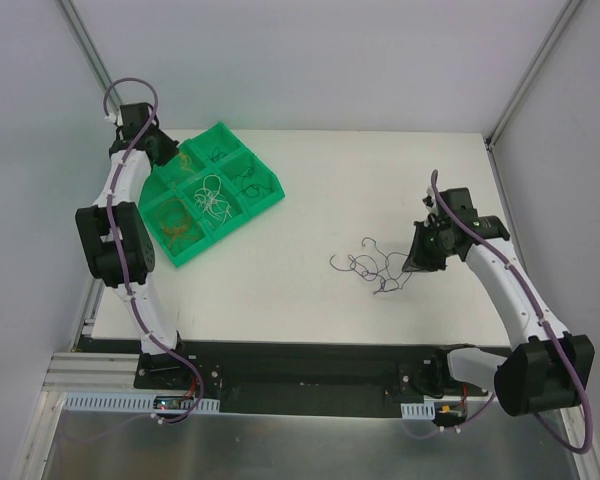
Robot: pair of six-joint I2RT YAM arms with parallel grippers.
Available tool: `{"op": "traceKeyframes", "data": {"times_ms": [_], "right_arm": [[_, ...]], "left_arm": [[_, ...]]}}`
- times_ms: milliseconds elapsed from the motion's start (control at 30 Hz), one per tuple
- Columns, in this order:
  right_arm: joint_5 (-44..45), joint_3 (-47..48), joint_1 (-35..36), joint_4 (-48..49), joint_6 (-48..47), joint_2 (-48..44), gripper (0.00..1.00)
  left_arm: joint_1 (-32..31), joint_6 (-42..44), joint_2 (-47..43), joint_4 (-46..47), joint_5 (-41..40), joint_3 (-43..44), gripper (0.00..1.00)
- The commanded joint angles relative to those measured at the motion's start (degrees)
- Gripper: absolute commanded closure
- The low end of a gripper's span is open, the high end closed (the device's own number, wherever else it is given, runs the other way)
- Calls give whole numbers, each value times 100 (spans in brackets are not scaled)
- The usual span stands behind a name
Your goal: Untangle the cables
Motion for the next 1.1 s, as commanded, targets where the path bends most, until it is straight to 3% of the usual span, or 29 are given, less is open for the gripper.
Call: {"op": "traceKeyframes", "data": {"times_ms": [0,200,700,1067], "right_arm": [[-113,319,-33,-109,-85,181,99],[-149,539,-33,-153,-181,445,99],[-210,486,-42,-232,-340,349,99],[-350,600,-42,-188,-331,436,99]], "left_arm": [[70,-66,98,75,209,140,100],[61,-22,98,-13,192,255,91],[61,-13,-201,-224,526,334,56],[-53,189,-842,-251,947,132,48]]}}
